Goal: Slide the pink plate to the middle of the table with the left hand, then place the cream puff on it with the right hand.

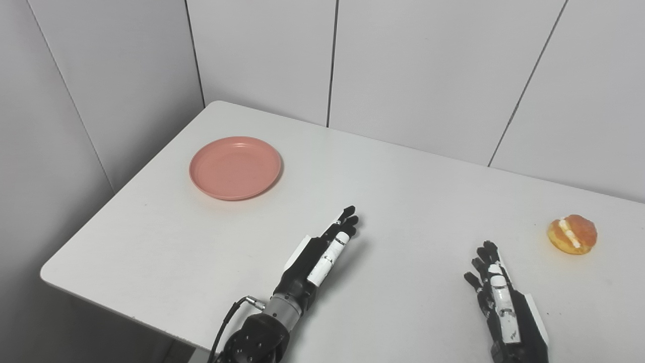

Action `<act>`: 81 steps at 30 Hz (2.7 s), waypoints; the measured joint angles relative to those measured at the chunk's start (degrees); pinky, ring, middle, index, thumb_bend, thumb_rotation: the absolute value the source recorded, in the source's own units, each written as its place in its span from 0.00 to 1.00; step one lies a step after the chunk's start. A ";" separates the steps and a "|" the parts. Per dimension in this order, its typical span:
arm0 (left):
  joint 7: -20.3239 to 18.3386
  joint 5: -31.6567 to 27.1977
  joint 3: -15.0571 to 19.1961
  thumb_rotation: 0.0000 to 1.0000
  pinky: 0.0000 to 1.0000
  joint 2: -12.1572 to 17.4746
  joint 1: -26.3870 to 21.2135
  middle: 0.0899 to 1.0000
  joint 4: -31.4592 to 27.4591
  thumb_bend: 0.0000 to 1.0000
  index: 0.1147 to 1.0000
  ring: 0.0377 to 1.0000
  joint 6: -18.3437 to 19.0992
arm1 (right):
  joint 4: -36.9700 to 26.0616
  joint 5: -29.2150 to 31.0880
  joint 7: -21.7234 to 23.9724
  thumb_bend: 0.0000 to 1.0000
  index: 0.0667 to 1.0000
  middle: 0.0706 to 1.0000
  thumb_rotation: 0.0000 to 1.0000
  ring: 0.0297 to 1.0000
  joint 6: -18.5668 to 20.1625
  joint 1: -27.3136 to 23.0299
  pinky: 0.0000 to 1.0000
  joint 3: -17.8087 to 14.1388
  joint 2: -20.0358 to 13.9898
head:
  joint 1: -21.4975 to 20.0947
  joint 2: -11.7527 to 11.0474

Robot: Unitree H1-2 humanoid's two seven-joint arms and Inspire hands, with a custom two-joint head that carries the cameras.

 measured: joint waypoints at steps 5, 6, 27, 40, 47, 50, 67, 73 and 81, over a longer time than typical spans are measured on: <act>-0.56 0.04 0.59 1.00 0.99 1.70 -1.43 0.96 -3.74 0.51 0.95 0.96 2.03 | -0.04 -0.28 -0.04 0.11 1.00 1.00 1.00 1.00 0.07 -0.01 1.00 0.21 0.23 | -0.09 0.00; -0.63 -0.45 0.88 1.00 0.99 1.86 -1.84 0.96 -4.56 0.50 0.95 0.96 2.58 | -0.07 -0.29 -0.07 0.10 1.00 1.00 1.00 1.00 0.11 0.00 1.00 0.23 0.36 | -0.09 0.00; -0.36 -6.22 10.93 1.00 0.94 7.86 -13.28 0.92 -11.87 0.48 0.89 0.92 11.34 | -0.05 -1.16 -0.24 0.11 1.00 1.00 1.00 1.00 0.12 -0.06 1.00 0.51 0.64 | 0.00 -0.26; -0.32 -9.89 18.16 1.00 0.91 13.41 -20.19 0.90 -0.68 0.44 0.87 0.90 7.17 | -0.05 -1.14 -0.18 0.10 1.00 1.00 1.00 1.00 0.12 -0.06 1.00 0.51 0.69 | 0.09 -0.44; 2.33 -8.67 20.74 1.00 0.89 15.05 -24.02 0.89 3.65 0.41 0.85 0.89 6.08 | -0.08 -1.13 -0.18 0.09 1.00 1.00 1.00 1.00 0.12 -0.03 1.00 0.50 0.70 | 0.09 -0.70; 3.70 -8.78 22.49 1.00 0.87 15.06 -25.13 0.87 6.17 0.40 0.84 0.88 5.91 | -0.08 -1.13 -0.14 0.09 1.00 1.00 1.00 1.00 0.12 -0.04 1.00 0.51 0.70 | 0.17 -0.79; 4.43 -12.19 28.41 1.00 0.92 20.62 -27.98 0.92 17.90 0.40 0.87 0.93 3.04 | -0.08 -0.24 0.02 0.08 1.00 1.00 1.00 1.00 0.06 -0.01 1.00 0.25 0.58 | 1.23 -1.32; 3.91 -14.41 29.63 1.00 0.94 22.16 -27.80 0.92 19.79 0.39 0.88 0.94 1.72 | -0.08 -0.22 0.05 0.08 1.00 1.00 1.00 1.00 0.06 0.01 1.00 0.27 0.44 | 1.41 -1.32; 3.51 -15.87 31.08 1.00 0.96 23.48 -27.63 0.93 24.20 0.40 0.90 0.95 1.05 | -0.08 -0.14 0.09 0.07 1.00 1.00 1.00 1.00 0.06 0.00 1.00 0.25 0.44 | 2.45 -1.49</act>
